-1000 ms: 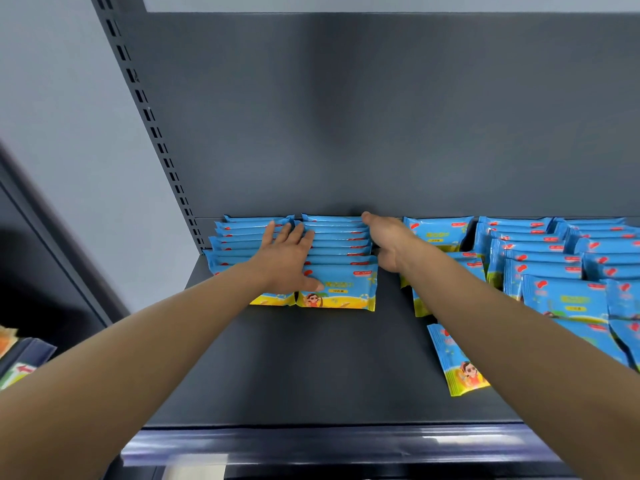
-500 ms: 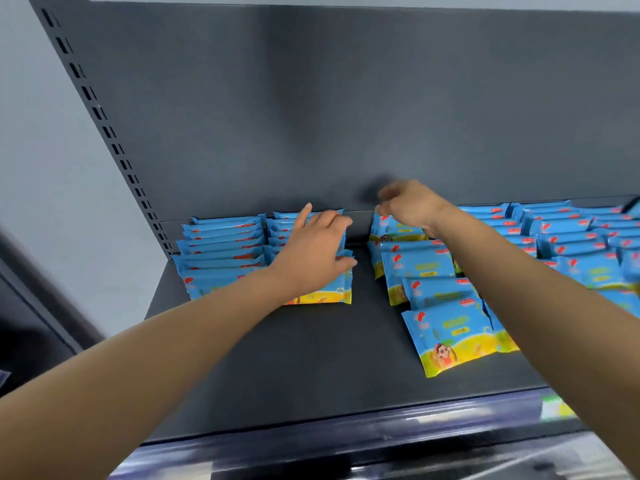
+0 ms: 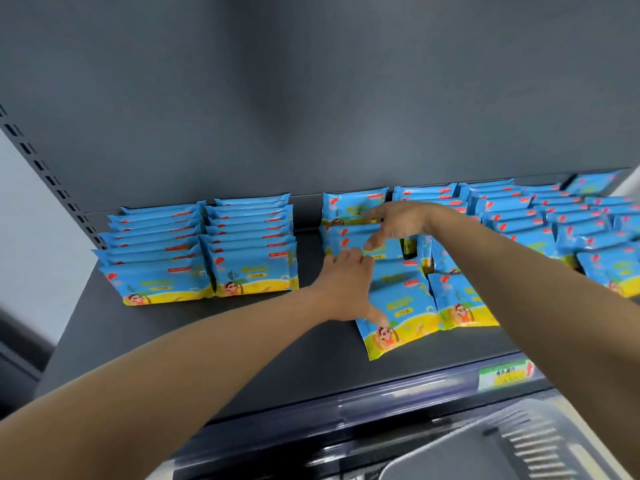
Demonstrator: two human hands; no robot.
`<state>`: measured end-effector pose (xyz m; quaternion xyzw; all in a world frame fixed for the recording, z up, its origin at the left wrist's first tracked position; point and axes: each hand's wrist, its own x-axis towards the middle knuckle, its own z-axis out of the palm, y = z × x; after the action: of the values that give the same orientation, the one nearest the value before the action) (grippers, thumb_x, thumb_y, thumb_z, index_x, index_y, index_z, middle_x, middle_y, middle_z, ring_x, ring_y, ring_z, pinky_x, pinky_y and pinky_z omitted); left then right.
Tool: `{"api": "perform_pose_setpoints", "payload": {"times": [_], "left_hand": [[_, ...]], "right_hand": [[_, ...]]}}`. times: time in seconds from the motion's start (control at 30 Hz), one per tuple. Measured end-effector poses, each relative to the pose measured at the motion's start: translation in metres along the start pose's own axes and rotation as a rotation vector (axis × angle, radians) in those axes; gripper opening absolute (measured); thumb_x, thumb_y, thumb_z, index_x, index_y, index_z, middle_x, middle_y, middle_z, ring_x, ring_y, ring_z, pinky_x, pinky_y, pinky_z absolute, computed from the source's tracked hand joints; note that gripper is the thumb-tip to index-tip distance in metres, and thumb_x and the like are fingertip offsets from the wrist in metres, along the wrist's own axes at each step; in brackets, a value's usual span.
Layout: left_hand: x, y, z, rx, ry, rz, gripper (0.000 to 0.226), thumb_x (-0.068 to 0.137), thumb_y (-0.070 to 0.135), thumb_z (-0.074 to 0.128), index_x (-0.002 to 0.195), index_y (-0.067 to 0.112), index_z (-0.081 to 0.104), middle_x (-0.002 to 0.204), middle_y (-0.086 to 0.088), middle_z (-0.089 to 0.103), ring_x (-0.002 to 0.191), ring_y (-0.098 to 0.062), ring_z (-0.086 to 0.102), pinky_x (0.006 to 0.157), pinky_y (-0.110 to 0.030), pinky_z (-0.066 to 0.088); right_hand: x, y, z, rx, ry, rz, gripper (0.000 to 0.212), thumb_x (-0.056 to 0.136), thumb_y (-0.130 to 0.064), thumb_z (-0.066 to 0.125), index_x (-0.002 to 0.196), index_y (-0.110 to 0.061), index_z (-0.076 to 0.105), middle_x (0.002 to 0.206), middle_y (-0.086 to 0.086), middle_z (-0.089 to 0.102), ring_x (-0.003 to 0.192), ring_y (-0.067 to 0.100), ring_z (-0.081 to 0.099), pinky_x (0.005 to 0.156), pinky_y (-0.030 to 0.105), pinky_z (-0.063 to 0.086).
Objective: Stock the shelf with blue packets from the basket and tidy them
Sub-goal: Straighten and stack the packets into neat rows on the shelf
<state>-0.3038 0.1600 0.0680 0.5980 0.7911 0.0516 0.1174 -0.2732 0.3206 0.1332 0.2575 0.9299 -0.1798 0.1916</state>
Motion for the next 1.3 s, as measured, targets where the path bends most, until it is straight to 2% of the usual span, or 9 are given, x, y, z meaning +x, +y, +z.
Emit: {"api": "perform_pose_setpoints", "payload": {"times": [0.2, 0.37, 0.47, 0.6, 0.77, 0.87, 1.03, 1.17, 1.3], "left_hand": [[0.008, 0.003, 0.001, -0.124, -0.048, -0.066, 0.072, 0.064, 0.055, 0.072, 0.115, 0.014, 0.043, 0.104, 0.001, 0.054, 0.095, -0.021, 0.050, 0.089, -0.039, 0.029], [0.009, -0.009, -0.006, -0.153, -0.003, -0.125, 0.040, 0.067, 0.048, 0.070, 0.083, 0.018, 0.048, 0.082, 0.004, 0.050, 0.082, -0.019, 0.050, 0.085, -0.038, 0.031], [0.008, -0.019, -0.006, -0.147, 0.060, -0.171, 0.041, 0.066, 0.048, 0.070, 0.087, 0.019, 0.050, 0.087, 0.004, 0.052, 0.084, -0.017, 0.050, 0.085, -0.037, 0.030], [0.009, -0.021, 0.000, -0.143, 0.104, -0.195, 0.046, 0.063, 0.050, 0.070, 0.093, 0.021, 0.050, 0.092, 0.005, 0.051, 0.087, -0.016, 0.046, 0.082, -0.034, 0.027], [0.012, -0.017, 0.002, -0.147, 0.216, -0.258, 0.055, 0.060, 0.045, 0.071, 0.097, 0.020, 0.038, 0.084, 0.007, 0.047, 0.079, -0.015, 0.047, 0.078, -0.035, 0.027], [0.015, -0.014, 0.000, -0.136, 0.312, -0.279, 0.060, 0.061, 0.037, 0.070, 0.102, 0.019, 0.031, 0.085, 0.004, 0.052, 0.080, -0.018, 0.052, 0.080, -0.037, 0.030], [0.024, -0.017, -0.006, -0.014, 0.493, -0.301, 0.063, 0.065, 0.025, 0.069, 0.114, 0.017, 0.029, 0.097, 0.000, 0.053, 0.087, -0.021, 0.054, 0.080, -0.036, 0.029], [0.033, -0.027, -0.014, 0.186, 0.479, -0.355, 0.087, 0.068, 0.033, 0.070, 0.137, 0.011, 0.022, 0.110, -0.008, 0.049, 0.100, -0.026, 0.048, 0.086, -0.040, 0.031], [0.041, -0.039, -0.022, 0.228, 0.449, -0.353, 0.098, 0.062, 0.044, 0.072, 0.140, 0.014, 0.021, 0.128, -0.010, 0.031, 0.116, -0.029, 0.033, 0.094, -0.042, 0.030]], "right_hand": [[0.029, -0.007, 0.000, -0.193, -0.113, 0.034, 0.090, 0.077, -0.057, 0.065, 0.147, -0.019, 0.025, 0.154, 0.002, 0.026, 0.140, 0.026, 0.026, 0.113, 0.043, 0.023], [0.043, -0.012, -0.003, -0.270, -0.166, 0.047, 0.081, 0.067, -0.062, 0.069, 0.130, -0.015, 0.048, 0.138, 0.004, 0.047, 0.123, 0.025, 0.045, 0.102, 0.040, 0.036], [0.052, -0.012, -0.002, -0.268, -0.178, 0.033, 0.057, 0.065, -0.062, 0.070, 0.103, -0.022, 0.056, 0.121, 0.003, 0.055, 0.105, 0.022, 0.050, 0.099, 0.041, 0.041], [0.055, -0.010, -0.001, -0.260, -0.177, 0.014, 0.049, 0.064, -0.061, 0.070, 0.079, -0.018, 0.053, 0.090, -0.003, 0.052, 0.091, 0.022, 0.050, 0.089, 0.040, 0.044], [0.040, -0.009, -0.008, -0.146, -0.091, -0.075, 0.064, 0.066, -0.054, 0.074, 0.110, -0.010, 0.059, 0.106, 0.001, 0.057, 0.099, 0.024, 0.055, 0.087, 0.037, 0.046], [0.034, -0.007, -0.011, -0.086, -0.059, -0.148, 0.047, 0.070, -0.046, 0.073, 0.101, -0.012, 0.063, 0.087, -0.001, 0.056, 0.083, 0.020, 0.051, 0.072, 0.032, 0.042], [0.029, -0.006, -0.020, 0.065, 0.099, -0.205, 0.030, 0.073, -0.028, 0.074, 0.101, -0.020, 0.067, 0.087, -0.003, 0.062, 0.077, 0.014, 0.054, 0.069, 0.029, 0.043], [0.033, 0.000, -0.025, 0.070, 0.206, -0.182, 0.042, 0.077, -0.028, 0.071, 0.117, -0.024, 0.063, 0.108, -0.002, 0.058, 0.102, 0.018, 0.052, 0.082, 0.028, 0.042], [0.040, 0.007, -0.021, -0.039, 0.304, -0.183, 0.039, 0.085, -0.034, 0.062, 0.123, -0.029, 0.059, 0.137, 0.007, 0.035, 0.132, 0.027, 0.024, 0.107, 0.033, 0.026]]}}
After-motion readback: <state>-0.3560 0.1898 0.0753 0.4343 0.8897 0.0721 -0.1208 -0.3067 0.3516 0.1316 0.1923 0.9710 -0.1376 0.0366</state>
